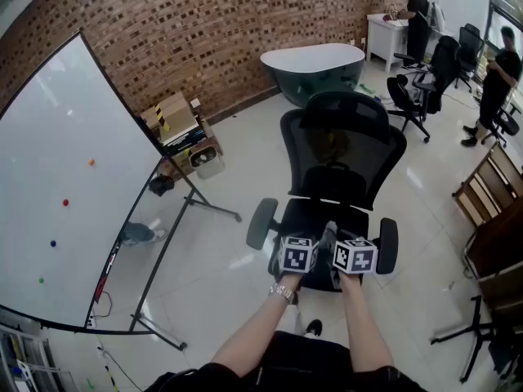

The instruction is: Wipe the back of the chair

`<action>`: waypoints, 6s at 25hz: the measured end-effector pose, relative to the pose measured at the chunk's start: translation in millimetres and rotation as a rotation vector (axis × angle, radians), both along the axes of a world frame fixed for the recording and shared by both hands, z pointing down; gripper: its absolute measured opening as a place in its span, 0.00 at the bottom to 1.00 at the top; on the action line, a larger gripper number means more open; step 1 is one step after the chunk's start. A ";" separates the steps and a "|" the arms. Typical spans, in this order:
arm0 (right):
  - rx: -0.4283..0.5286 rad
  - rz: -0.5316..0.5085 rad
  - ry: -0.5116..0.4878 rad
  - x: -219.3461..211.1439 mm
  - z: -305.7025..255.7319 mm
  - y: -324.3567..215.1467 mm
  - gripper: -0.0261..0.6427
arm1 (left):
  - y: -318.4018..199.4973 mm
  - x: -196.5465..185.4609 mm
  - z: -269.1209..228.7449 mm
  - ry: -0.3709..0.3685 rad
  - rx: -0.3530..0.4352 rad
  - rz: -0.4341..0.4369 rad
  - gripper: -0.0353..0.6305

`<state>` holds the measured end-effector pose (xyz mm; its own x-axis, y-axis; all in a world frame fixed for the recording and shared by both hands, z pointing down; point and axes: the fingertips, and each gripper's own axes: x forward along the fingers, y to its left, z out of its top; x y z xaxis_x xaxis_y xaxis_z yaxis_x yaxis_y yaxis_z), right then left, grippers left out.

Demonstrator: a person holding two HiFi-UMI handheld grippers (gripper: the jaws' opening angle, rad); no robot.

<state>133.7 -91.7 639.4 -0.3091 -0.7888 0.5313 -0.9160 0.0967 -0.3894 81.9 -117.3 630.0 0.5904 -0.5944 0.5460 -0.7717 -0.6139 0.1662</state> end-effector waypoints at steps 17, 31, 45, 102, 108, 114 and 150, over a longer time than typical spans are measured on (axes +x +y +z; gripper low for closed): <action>0.053 0.110 0.080 8.4 -36.1 -97.8 0.12 | -118.1 7.7 -9.6 0.033 0.021 0.046 0.17; 0.252 -0.030 0.217 -2.7 -134.1 -229.5 0.12 | -157.2 -5.0 -38.6 0.047 0.075 -0.030 0.17; 0.285 0.191 0.400 124.9 -190.1 -317.2 0.12 | -160.7 -27.4 -28.0 0.032 0.064 -0.066 0.17; 0.201 -0.053 0.382 -43.5 -25.3 -365.8 0.11 | -182.2 -58.0 -44.5 -0.037 0.052 -0.206 0.11; 0.141 0.032 0.423 10.1 5.1 -380.4 0.11 | -180.7 -84.7 -38.7 -0.084 0.060 -0.230 0.11; 0.122 0.144 0.509 110.8 5.2 -356.3 0.11 | -185.5 -75.2 -33.4 -0.080 0.045 -0.198 0.11; 0.074 0.144 0.483 72.4 65.1 -344.7 0.11 | -182.7 -87.4 -39.2 0.004 0.028 -0.238 0.11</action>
